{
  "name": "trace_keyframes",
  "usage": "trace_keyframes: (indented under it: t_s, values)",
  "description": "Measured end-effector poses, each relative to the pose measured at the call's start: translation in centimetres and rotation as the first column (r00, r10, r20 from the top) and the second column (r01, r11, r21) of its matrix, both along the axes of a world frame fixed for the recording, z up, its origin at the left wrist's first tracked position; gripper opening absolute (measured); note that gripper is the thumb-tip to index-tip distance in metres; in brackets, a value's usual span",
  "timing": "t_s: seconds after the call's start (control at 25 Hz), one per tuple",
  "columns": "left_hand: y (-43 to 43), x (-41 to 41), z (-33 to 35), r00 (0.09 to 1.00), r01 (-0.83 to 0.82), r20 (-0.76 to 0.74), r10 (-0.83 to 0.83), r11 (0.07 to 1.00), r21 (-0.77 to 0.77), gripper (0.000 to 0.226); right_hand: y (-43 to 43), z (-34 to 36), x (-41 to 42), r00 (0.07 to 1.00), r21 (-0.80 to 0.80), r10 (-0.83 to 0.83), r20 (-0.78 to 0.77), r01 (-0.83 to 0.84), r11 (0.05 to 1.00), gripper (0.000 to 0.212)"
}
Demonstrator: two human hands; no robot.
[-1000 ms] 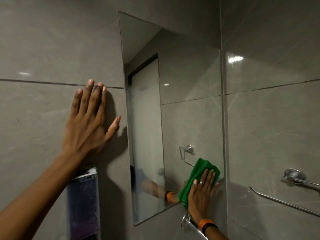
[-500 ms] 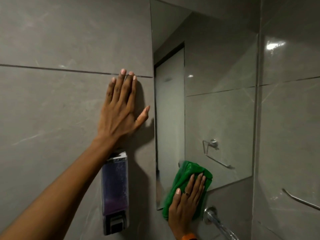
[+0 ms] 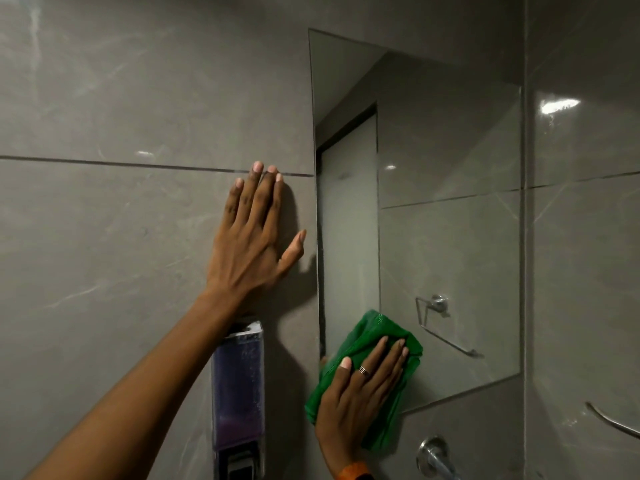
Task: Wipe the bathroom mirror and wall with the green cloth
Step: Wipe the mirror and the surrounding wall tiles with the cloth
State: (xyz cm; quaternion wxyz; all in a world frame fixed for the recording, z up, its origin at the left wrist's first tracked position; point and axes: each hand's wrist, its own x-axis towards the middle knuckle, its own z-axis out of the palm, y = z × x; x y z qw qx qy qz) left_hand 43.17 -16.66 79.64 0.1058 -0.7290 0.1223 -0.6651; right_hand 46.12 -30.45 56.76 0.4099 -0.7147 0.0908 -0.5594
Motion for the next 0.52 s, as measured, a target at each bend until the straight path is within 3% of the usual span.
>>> trace_keyframes:
  t_s: [0.24,0.52]
  values:
    - [0.0,-0.2,0.0,1.000,0.007,-0.004,-0.007,1.000,-0.015,0.084,0.5,12.4,0.0,0.989,-0.058,-0.030,0.142,0.039,0.998,0.065]
    - [-0.1,-0.4,0.1,1.000,-0.001,-0.024,0.000,1.000,-0.018,0.081,-0.1,33.5,-0.1,0.978,-0.147,0.077,0.194,-0.049,0.988,0.065]
